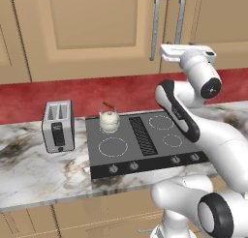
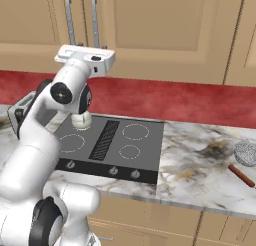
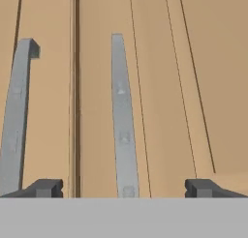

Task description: Pick the pan from the cabinet and place it on the stove. Then turn on the stove burner for the pan.

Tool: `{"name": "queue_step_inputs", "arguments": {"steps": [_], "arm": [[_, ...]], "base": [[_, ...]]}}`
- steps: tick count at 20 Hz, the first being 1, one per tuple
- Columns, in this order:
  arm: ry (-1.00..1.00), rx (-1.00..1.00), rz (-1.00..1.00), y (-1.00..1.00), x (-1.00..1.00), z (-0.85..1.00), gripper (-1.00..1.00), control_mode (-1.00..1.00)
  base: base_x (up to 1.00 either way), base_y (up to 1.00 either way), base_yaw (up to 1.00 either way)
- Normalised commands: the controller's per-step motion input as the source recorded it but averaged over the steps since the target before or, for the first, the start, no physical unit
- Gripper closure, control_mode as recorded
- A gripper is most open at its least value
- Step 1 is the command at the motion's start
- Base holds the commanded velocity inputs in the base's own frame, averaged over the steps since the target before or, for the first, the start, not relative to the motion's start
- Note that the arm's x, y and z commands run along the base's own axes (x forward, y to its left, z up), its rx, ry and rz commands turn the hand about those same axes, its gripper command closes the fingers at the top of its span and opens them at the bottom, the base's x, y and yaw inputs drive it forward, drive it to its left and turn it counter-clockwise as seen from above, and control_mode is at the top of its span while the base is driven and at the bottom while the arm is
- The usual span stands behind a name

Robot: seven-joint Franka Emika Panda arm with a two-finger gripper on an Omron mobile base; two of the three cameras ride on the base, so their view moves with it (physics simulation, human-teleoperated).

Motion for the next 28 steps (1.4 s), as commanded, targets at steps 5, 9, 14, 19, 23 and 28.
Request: {"name": "queue_step_inputs", "arguments": {"steps": [5,9,14,19,23,28], "arm": [[-0.02,0.00,0.04,0.00,0.25,0.00,-1.00,-1.00],[-0.01,0.00,0.02,0.00,0.24,0.00,-1.00,-1.00],[0.00,0.00,0.01,0.03,0.28,0.00,-1.00,-1.00],[0.00,0.00,0.01,0.07,0.33,0.00,-1.00,-1.00],[0.00,0.00,0.00,0.13,0.32,0.00,1.00,-1.00],[0.01,0.00,0.00,0.02,0.07,0.00,1.00,-1.00]], "base": [[0.00,0.00,0.00],[0.00,0.00,0.00],[0.00,0.00,0.00],[0.00,0.00,0.00],[0.00,0.00,0.00],[0.00,0.00,0.00]]}}
